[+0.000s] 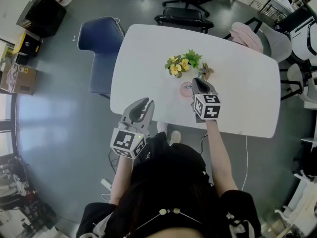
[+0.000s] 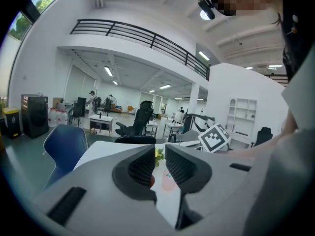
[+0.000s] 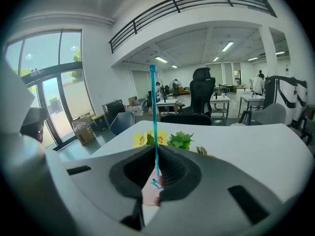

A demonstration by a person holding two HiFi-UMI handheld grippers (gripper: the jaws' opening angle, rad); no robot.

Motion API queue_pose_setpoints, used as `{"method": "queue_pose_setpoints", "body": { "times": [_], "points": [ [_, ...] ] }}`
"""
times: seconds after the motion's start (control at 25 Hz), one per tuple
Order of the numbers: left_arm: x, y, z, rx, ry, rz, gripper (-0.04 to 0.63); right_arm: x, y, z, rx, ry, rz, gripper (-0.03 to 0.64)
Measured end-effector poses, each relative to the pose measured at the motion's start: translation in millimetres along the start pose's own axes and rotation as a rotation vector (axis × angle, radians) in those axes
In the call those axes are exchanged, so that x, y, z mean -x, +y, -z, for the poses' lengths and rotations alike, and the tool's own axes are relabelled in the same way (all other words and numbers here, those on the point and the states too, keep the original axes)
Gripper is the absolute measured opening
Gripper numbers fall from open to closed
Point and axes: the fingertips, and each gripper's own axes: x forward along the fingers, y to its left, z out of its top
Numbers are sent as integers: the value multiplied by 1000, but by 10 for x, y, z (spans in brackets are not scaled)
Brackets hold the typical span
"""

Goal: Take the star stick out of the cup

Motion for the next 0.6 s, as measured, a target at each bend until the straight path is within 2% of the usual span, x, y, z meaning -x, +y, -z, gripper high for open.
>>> {"method": "queue_pose_setpoints", "body": {
  "times": [0.32, 0.6],
  "points": [
    [-141, -179, -72, -15, -24, 50, 66, 666, 164, -373, -16, -175, -11, 21],
    [-231, -296, -183, 3, -56, 86, 66, 1356, 282, -724, -32, -347, 0, 21]
  ]
}}
